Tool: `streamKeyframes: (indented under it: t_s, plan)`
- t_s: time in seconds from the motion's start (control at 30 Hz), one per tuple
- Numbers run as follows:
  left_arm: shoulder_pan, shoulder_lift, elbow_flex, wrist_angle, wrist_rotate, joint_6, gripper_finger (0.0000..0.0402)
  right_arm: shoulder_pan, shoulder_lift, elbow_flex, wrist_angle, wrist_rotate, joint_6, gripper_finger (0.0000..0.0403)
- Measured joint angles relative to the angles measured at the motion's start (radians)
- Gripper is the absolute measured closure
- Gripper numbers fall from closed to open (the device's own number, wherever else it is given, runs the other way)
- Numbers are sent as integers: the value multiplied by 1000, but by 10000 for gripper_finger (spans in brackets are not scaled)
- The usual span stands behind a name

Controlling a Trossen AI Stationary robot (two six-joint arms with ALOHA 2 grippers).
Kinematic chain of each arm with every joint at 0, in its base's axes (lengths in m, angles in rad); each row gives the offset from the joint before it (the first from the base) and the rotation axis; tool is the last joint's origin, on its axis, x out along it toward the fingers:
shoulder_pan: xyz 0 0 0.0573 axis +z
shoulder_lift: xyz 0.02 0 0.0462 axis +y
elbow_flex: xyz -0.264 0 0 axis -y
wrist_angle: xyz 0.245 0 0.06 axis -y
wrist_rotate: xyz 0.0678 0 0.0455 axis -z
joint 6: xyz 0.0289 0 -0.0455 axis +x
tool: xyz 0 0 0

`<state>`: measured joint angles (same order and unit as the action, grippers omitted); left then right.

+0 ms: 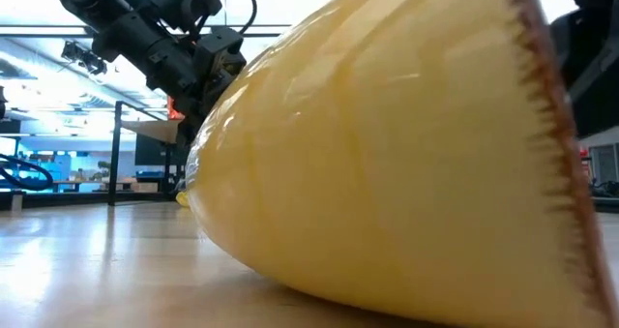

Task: Stack small to large cups/mugs on shelf
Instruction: Put the yellow mug on the shelf

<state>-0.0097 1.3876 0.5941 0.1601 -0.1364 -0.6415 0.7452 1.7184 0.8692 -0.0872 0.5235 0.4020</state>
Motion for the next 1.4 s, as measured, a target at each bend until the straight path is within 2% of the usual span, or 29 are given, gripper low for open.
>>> streamKeyframes:
  t_s: [0.17, 0.4, 0.67, 0.9, 1.17, 1.4]
  plan:
    - [0, 0, 0, 0, 0, 9, 366, -3, 51, 48, 0, 43, 7, 334]
    - [-1, 0, 0, -2, 0, 10, 374, 14, 82, 61, 59, 41, 7, 298]
    - [-9, 0, -1, -12, 0, -1, 363, 16, 136, 61, 150, 12, -17, 261]
    - [-64, 0, -1, -24, 3, -26, 370, 15, 140, 61, 194, -1, -40, 258]
    - [-116, 0, -1, -26, 3, -29, 371, 71, 139, 87, 258, -4, -86, 260]
    - [-130, 0, -1, -24, -28, -29, 363, 11, 138, 104, 237, 25, -139, 261]
